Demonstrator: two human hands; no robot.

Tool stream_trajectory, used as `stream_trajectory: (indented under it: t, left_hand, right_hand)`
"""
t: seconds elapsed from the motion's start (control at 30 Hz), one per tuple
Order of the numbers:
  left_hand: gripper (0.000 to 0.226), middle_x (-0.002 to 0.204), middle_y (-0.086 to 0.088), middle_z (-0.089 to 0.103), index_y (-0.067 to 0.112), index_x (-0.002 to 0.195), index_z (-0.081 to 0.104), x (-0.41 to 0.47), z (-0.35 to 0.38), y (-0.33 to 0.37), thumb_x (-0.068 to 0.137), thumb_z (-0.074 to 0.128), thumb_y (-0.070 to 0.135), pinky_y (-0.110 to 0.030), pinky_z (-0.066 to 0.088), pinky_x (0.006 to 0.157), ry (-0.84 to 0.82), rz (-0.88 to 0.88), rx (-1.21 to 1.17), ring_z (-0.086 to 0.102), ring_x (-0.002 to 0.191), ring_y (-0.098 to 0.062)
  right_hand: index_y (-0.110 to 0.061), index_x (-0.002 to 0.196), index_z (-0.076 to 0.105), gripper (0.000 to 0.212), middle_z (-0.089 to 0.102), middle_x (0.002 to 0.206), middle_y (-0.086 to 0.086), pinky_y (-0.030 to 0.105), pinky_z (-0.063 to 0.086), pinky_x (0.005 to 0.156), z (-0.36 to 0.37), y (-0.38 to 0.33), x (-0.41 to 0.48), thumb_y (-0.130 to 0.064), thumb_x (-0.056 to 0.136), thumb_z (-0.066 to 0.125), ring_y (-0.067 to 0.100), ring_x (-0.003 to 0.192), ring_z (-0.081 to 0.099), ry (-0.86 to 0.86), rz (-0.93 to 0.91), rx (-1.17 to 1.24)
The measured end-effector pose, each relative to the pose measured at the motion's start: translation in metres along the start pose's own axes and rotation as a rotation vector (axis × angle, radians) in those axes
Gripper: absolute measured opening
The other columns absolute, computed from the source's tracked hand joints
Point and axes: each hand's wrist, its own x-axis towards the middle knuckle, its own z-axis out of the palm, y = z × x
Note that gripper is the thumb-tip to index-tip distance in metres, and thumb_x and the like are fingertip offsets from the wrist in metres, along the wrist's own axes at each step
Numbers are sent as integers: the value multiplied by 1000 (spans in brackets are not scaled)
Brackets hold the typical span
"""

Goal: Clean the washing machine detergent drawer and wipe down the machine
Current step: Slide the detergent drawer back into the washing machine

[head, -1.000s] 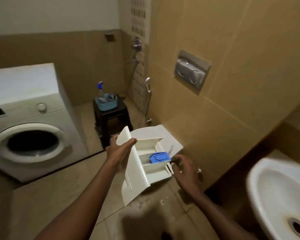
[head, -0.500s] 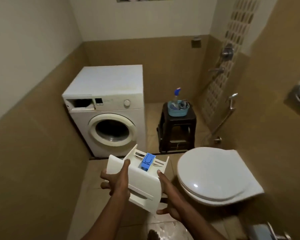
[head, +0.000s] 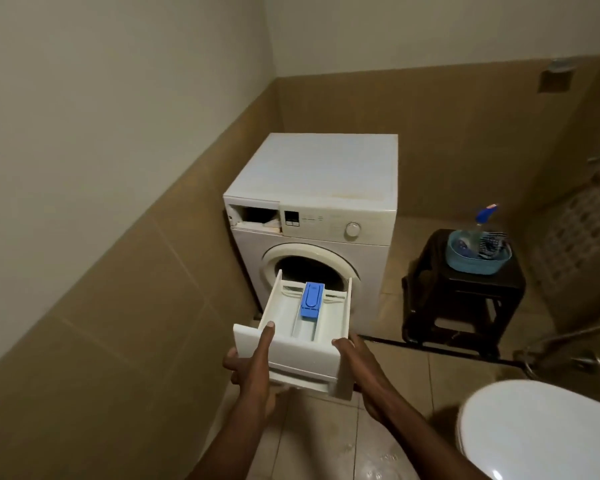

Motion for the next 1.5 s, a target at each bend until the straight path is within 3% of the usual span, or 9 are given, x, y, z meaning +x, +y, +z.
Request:
stream_trajectory:
  t: [0.27, 0.4, 0.57, 0.7, 0.8, 1.17, 1.33, 1.43, 1.5]
  left_hand:
    - [83, 126, -17, 52, 35, 133, 31, 70, -5, 53, 71, 85, 32, -70, 54, 71, -53, -8, -204, 60, 107, -40]
    - [82, 125, -16, 53, 34, 136, 31, 117, -5, 85, 73, 84, 27, -70, 53, 76, -89, 2, -254, 59, 108, -39]
    - [88, 125, -16, 53, 34, 139, 32, 188, 4, 128, 69, 84, 28, -71, 51, 83, -177, -46, -315, 57, 113, -40]
    - [86, 128, -16, 53, 33, 142, 31, 238, 11, 151, 72, 81, 27, -69, 47, 94, -251, -78, -321, 52, 120, -41]
    - [82, 129, -17, 53, 27, 141, 34, 268, 16, 162, 73, 79, 24, -68, 45, 98, -313, -102, -308, 51, 122, -40]
    - [82, 136, -20, 48, 23, 139, 43, 343, 35, 170, 67, 81, 33, -58, 58, 81, -358, -152, -226, 55, 120, -42]
    - [128, 130, -8, 44, 17, 138, 43, 362, 40, 168, 25, 99, 32, -52, 62, 74, -379, -70, -178, 49, 125, -39]
    - [144, 123, -8, 49, 20, 146, 37, 374, 42, 167, 19, 100, 38, -46, 63, 69, -353, -115, -255, 56, 111, -32]
    - [132, 130, -13, 50, 22, 146, 38, 384, 45, 168, 29, 99, 35, -47, 62, 73, -342, -169, -268, 57, 111, -35]
  right_hand:
    - [-33, 131, 42, 43, 54, 124, 0, 42, 51, 90, 52, -51, 64, -42, 92, 54, 17, 105, 56, -89, -68, -67]
    - [-35, 129, 36, 38, 49, 122, -6, 33, 47, 84, 86, -80, 98, -37, 95, 53, 11, 105, 52, -112, -104, -52]
    - [-30, 144, 32, 56, 50, 134, 1, 27, 51, 79, 127, -113, 149, -39, 94, 54, 14, 109, 55, -71, -133, -80]
    - [-33, 135, 37, 43, 51, 129, -2, 23, 49, 70, 152, -140, 180, -36, 95, 53, 9, 102, 56, -60, -117, -76]
    - [-30, 142, 36, 52, 53, 129, -1, 28, 52, 77, 164, -147, 203, -35, 94, 54, 12, 105, 56, -38, -107, -81]
    - [-30, 146, 28, 56, 49, 136, 1, 14, 41, 63, 187, -149, 280, -29, 96, 53, 2, 96, 52, -43, -54, -114]
    - [-25, 148, 23, 61, 47, 122, -4, 11, 42, 60, 190, -144, 299, -26, 95, 54, 0, 90, 51, -77, -15, -93]
    - [-25, 149, 24, 61, 47, 119, -6, 11, 44, 58, 191, -143, 305, -25, 96, 54, 0, 90, 52, -87, -1, -103]
    - [-25, 149, 24, 60, 49, 118, -6, 9, 45, 55, 192, -144, 309, -23, 96, 53, -1, 90, 53, -76, 3, -98]
